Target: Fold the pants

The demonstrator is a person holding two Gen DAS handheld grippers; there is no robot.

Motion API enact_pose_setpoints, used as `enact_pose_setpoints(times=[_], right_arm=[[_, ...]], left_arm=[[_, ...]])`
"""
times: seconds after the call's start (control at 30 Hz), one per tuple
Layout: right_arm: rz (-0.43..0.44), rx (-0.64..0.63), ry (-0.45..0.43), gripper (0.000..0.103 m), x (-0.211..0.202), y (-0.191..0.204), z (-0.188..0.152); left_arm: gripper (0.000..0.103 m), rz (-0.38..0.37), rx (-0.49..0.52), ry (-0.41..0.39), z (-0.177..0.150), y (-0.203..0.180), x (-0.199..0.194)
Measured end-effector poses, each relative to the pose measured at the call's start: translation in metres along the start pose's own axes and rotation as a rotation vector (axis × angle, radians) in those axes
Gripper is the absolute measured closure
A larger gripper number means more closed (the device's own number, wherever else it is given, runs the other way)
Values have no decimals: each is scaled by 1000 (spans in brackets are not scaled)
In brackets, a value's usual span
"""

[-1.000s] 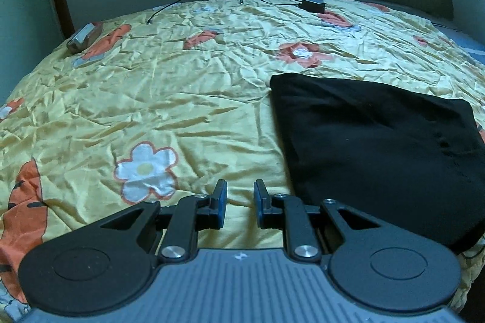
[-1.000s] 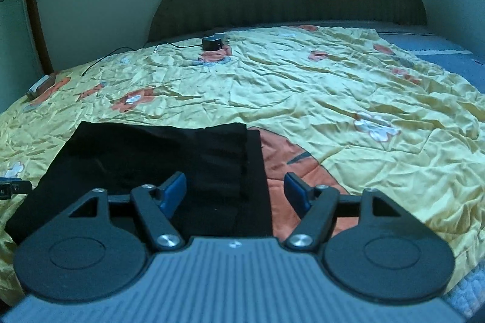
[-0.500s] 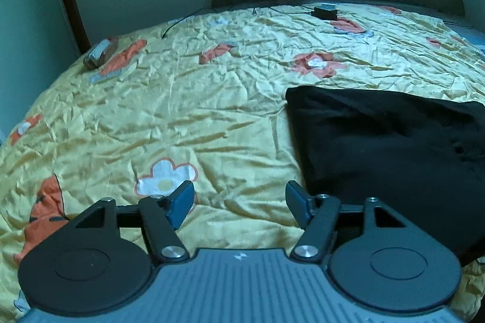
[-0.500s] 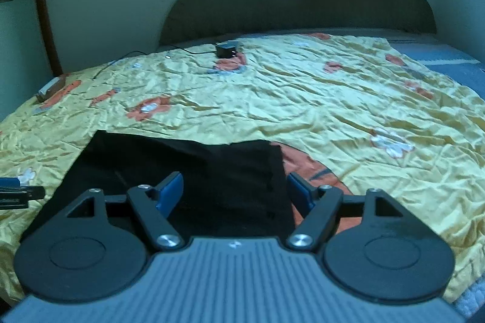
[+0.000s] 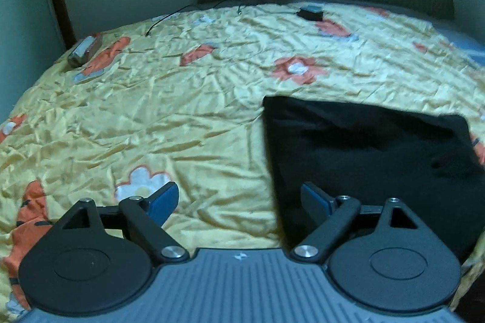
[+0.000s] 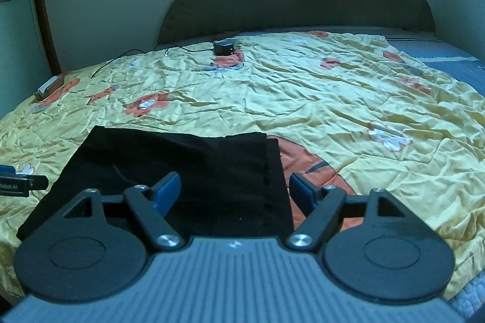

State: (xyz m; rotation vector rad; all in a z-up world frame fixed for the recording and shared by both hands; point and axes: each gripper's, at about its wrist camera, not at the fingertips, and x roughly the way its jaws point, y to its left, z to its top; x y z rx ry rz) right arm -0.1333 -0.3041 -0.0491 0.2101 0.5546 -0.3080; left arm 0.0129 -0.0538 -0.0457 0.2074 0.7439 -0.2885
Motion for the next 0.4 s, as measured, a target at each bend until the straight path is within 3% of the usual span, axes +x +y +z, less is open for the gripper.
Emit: enact_pose_setpoints(times=[0.13, 0.27, 0.33, 0.4], right_arm=[[-8, 4, -5, 26, -3, -5, -1], [-28, 14, -10, 26, -9, -12, -1], [-39, 22, -15, 25, -14, -18, -2], [-42, 36, -19, 25, -17, -22, -3]], left_arm=[[15, 20, -34, 8, 9, 7, 7], [15, 14, -129, 37, 11, 36, 18], [16, 51, -161, 47, 9, 50, 21], [16, 167, -131, 56, 8, 55, 22]])
